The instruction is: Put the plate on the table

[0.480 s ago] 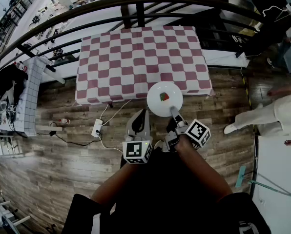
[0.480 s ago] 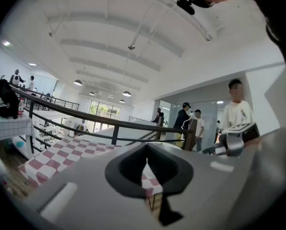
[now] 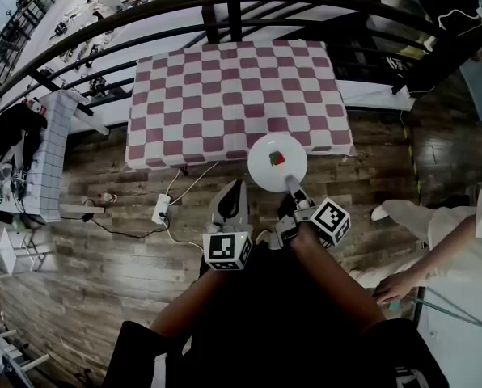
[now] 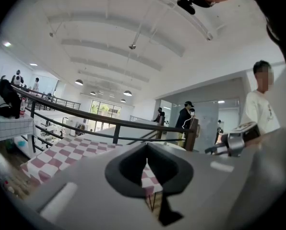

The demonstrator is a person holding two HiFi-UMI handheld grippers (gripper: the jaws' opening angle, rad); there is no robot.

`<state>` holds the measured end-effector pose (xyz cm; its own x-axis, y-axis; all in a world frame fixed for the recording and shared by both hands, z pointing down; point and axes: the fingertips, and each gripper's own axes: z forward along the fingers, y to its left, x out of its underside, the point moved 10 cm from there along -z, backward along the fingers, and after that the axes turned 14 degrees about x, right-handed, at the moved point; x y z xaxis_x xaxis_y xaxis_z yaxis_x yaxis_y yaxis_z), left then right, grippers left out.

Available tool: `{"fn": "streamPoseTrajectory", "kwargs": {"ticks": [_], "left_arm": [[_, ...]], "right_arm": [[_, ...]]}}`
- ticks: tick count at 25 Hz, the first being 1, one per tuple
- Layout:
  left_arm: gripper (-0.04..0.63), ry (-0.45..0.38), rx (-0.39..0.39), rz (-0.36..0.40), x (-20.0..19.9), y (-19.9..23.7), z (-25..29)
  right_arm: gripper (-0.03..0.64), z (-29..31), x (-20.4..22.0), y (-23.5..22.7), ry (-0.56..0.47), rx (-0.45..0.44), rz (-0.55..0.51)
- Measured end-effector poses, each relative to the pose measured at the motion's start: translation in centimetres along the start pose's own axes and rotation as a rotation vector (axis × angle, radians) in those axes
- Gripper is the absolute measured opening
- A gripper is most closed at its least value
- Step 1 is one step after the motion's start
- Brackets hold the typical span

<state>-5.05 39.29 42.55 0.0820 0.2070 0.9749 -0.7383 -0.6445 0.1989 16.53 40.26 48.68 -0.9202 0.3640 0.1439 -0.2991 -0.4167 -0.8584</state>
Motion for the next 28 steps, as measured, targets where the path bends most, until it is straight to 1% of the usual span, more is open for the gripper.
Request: {"fn": "streamPoseTrajectory", "kwargs": {"ticks": [13,23,28], "left_arm": [[0.011,-0.008,-0.019,0.007,0.2,-1.1,0.8],[0.011,-0.006,-0.056,0.017,0.0,-0.4,0.6],[0.011,0.003,-0.037,0.005,0.4,0.2,1.6]], "right_arm": [[0.009,-0.3,-1.1,-1.0,0.014,0.011,-0.025],[0.009,-1.0,-1.1,-2.9,0.015,0.033,0.004],[0.009,-0.5,-2.0,-2.9,-0.012,0.040,0.009]]}}
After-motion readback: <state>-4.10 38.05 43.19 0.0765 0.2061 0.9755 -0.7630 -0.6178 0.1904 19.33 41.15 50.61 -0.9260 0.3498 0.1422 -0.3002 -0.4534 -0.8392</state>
